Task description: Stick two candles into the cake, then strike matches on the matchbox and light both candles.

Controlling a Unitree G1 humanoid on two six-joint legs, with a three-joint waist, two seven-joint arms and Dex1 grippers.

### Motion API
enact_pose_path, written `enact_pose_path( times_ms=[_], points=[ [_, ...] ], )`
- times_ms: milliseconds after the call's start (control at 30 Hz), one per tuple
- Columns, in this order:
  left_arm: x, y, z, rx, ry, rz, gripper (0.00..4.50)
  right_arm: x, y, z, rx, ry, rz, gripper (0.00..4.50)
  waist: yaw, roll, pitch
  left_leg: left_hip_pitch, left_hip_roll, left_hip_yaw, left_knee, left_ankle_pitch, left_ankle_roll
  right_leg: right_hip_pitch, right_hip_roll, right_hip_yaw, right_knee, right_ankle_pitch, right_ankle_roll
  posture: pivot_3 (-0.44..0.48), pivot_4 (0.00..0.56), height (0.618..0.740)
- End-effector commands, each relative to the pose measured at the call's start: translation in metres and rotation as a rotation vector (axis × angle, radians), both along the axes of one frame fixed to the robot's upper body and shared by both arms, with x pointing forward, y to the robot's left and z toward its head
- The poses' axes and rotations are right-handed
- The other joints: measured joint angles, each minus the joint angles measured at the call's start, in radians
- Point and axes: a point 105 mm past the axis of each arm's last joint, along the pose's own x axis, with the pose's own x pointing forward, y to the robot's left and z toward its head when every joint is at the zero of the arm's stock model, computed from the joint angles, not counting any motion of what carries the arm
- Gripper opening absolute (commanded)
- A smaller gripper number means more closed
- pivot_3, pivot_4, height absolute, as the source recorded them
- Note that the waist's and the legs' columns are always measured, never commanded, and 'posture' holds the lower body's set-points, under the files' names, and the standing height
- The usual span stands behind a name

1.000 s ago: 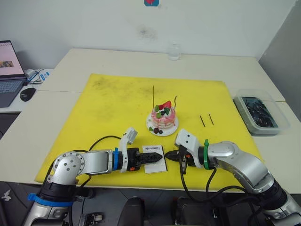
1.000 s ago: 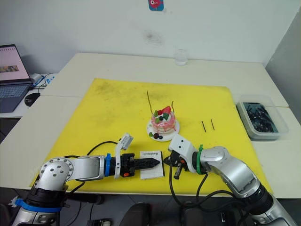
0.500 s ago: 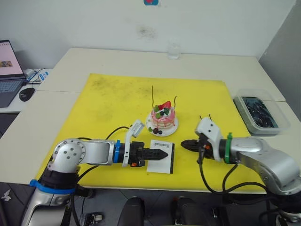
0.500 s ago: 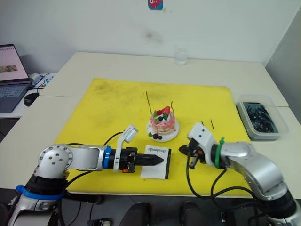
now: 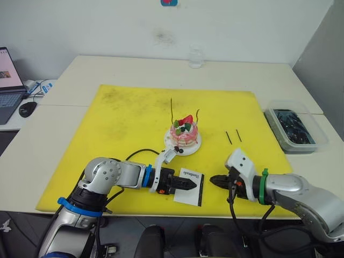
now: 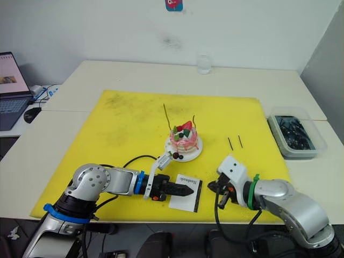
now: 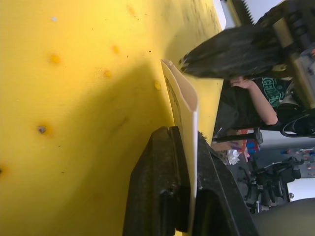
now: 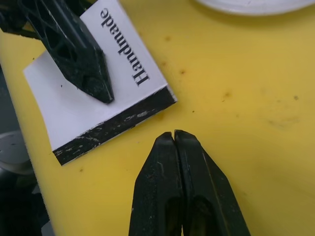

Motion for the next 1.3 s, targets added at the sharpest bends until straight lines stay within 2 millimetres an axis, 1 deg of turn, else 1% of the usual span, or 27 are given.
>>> enact_pose_path(
  times_ms=[33,100,333,533,867,1300],
  points=[
    [0.000,0.001,0.000,-0.002,-0.011,0.009,1.41,-0.002,0.004,0.005,0.003,-0.037,0.013,0.00,0.000,0.000,0.000,0.000,0.000,0.000,0.000,0.000,0.000,0.000,0.000,0.000,0.000,0.000,0.000,0.000,0.150,0.740],
    [0.001,0.002,0.000,-0.011,-0.004,0.020,2.00,-0.003,0.005,0.002,-0.001,-0.028,0.017,0.00,0.000,0.000,0.000,0.000,0.000,0.000,0.000,0.000,0.000,0.000,0.000,0.000,0.000,0.000,0.000,0.000,0.150,0.740],
    [0.007,0.005,-0.004,-0.005,0.012,0.056,2.00,-0.010,0.012,-0.002,0.001,-0.004,0.053,0.00,0.000,0.000,0.000,0.000,0.000,-0.001,0.000,0.000,0.000,0.000,-0.001,-0.001,0.000,0.000,0.000,0.000,0.150,0.740],
    [0.006,0.003,-0.006,0.000,0.021,0.060,2.00,-0.009,0.018,-0.001,0.011,-0.007,0.065,0.00,0.000,0.000,0.000,0.000,0.000,-0.001,0.000,0.000,0.000,0.000,-0.001,-0.001,0.000,0.000,0.001,0.000,0.150,0.740],
    [0.005,0.001,-0.006,-0.002,0.019,0.066,2.00,-0.005,0.019,0.001,0.014,-0.018,0.067,0.00,0.000,0.000,0.000,0.000,0.000,-0.001,0.000,0.000,0.000,0.001,-0.001,-0.001,0.000,0.000,0.001,0.000,0.150,0.740],
    [0.005,0.001,-0.009,0.015,0.015,0.070,2.00,-0.006,0.020,0.001,0.020,-0.014,0.060,0.00,0.000,0.000,0.000,0.000,0.000,-0.001,0.000,0.000,0.000,0.001,-0.001,-0.001,0.000,0.000,0.001,0.000,0.150,0.740]
  ],
)
